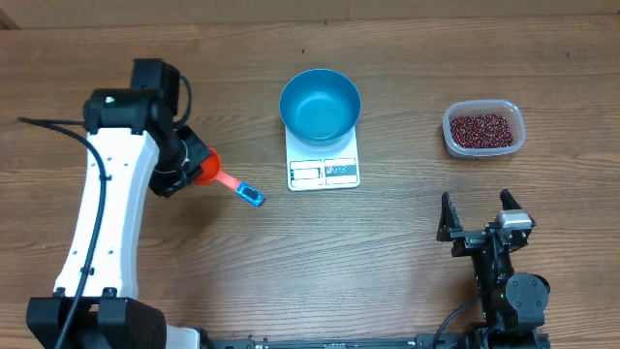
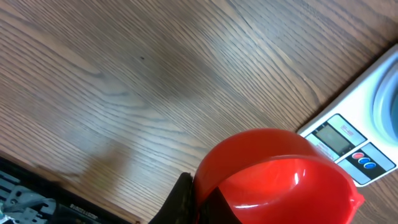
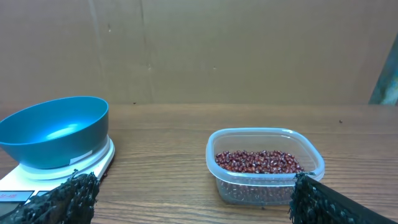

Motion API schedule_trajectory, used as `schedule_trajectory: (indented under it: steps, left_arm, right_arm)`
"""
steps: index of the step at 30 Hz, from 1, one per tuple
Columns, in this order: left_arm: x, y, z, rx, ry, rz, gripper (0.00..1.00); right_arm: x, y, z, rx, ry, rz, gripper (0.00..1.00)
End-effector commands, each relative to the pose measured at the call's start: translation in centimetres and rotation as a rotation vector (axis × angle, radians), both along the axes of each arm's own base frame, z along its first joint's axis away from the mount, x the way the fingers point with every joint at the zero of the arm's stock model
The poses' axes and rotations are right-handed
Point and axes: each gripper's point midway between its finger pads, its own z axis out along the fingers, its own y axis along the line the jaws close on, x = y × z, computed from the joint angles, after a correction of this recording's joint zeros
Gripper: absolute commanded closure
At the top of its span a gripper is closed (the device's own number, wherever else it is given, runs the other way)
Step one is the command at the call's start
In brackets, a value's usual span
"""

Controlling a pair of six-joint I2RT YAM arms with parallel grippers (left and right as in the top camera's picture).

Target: Scoop item into bowl and weigh 150g on scale

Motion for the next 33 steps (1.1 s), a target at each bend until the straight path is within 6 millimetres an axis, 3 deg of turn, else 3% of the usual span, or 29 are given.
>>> schedule_trajectory:
  steps: [1, 6, 33]
  left_arm:
    - [-0.2, -0.6, 0.8, 0.039, -0.029, 0.034, 0.96]
    - [-0.3, -1.9, 0.8, 0.045, -0.035, 0.049, 0.96]
    - [-0.2, -2.0, 0.9, 0.072, -0.049, 0.102, 0.96]
  right_arm:
    - [0.0, 0.0, -0.2, -0.001, -0.004, -0.003, 0.00]
    - [0.0, 0.0, -0.2, -0.001, -0.004, -0.003, 0.00]
    - [0.0, 0.0, -0.2, -0.001, -0.004, -0.004, 0.00]
